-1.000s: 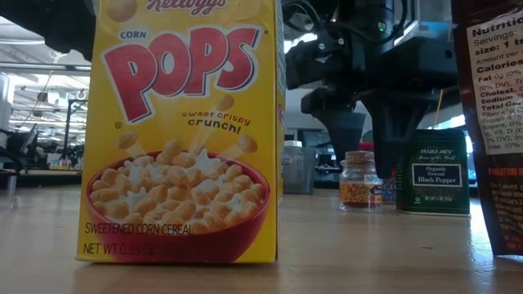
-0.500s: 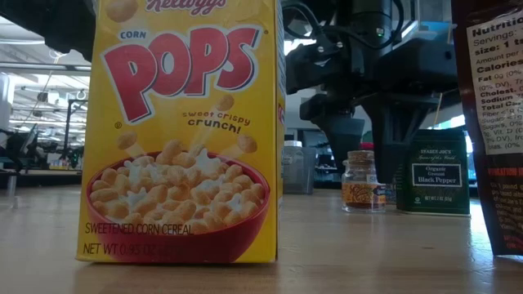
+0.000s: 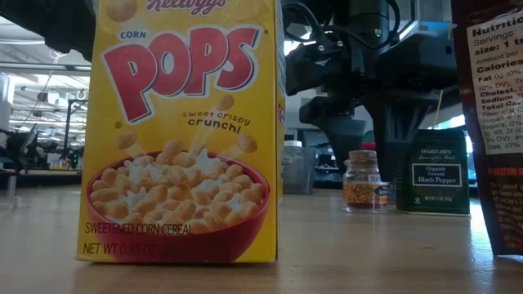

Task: Pick & Place Kitchen Items
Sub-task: Put the brown spice bottle into the black bin, then put the yellow cereal box into the green bin

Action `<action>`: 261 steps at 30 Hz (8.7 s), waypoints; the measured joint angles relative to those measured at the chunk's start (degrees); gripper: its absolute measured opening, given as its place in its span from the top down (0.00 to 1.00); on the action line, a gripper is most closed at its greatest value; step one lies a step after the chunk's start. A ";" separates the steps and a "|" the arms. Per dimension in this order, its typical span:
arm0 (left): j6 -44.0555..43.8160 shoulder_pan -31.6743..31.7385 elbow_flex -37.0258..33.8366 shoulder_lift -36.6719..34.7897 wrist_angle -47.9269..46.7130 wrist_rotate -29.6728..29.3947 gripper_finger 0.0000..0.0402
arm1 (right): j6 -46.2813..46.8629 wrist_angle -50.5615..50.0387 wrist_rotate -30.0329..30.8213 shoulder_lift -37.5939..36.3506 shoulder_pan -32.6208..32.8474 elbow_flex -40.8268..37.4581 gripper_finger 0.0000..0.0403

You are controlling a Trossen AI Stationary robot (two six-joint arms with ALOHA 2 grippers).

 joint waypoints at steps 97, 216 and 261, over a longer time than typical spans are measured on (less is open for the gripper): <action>-0.55 -0.04 0.02 0.00 -3.54 9.01 0.64 | -17.74 7.30 1.77 0.04 -31.39 10.93 0.54; -3.45 -0.04 0.02 0.02 -3.50 9.63 0.64 | 9.19 -24.72 3.44 2.21 -0.63 46.60 0.25; -3.91 -5.42 0.02 0.01 -3.47 14.86 0.64 | 19.63 17.90 16.16 2.84 14.60 21.08 0.25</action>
